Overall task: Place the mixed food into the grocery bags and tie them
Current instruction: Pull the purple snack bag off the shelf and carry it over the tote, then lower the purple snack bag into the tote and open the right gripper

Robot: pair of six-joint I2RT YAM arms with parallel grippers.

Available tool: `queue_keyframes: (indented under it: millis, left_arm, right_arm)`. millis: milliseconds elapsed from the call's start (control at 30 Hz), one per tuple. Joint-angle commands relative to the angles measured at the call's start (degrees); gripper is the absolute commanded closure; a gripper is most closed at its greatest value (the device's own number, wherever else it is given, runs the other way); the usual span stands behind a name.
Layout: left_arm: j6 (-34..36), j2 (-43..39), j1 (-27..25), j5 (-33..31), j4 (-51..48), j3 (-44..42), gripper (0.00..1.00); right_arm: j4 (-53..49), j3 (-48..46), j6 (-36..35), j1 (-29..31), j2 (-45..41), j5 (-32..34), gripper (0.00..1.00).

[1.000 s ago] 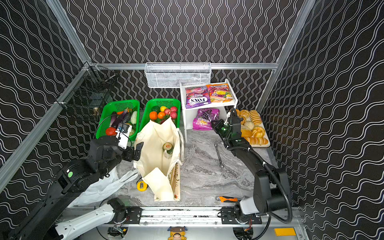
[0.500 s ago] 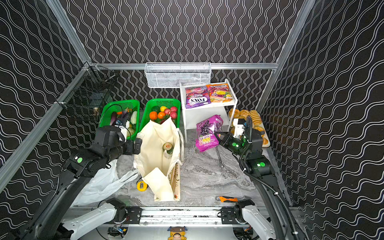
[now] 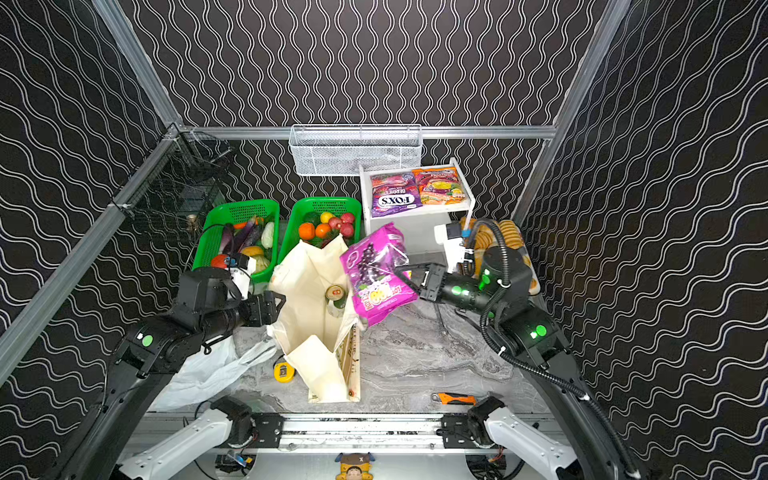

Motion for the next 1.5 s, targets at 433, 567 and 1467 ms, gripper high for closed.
queue_keyframes:
  millis: [433,567,1467]
  left_arm:
    - [-3.93,0.15,0.1,7.79,5.06,-2.18,0.72]
    - [-5.14,-0.07,0.11,7.83,5.4,-2.48,0.82]
    - [-10.18,-1.88,0.1,6.77,9.18,-5.1,1.0]
  right_arm:
    - [-16.78,23.25,-4.15,28.47,27.15,38.43,1.0]
    - [-22.49,24.97,-0.04,33.72,30.63,39.73,1.0]
    - [-26.08,22.57,2.9,35.04,45.94,29.4,0.97]
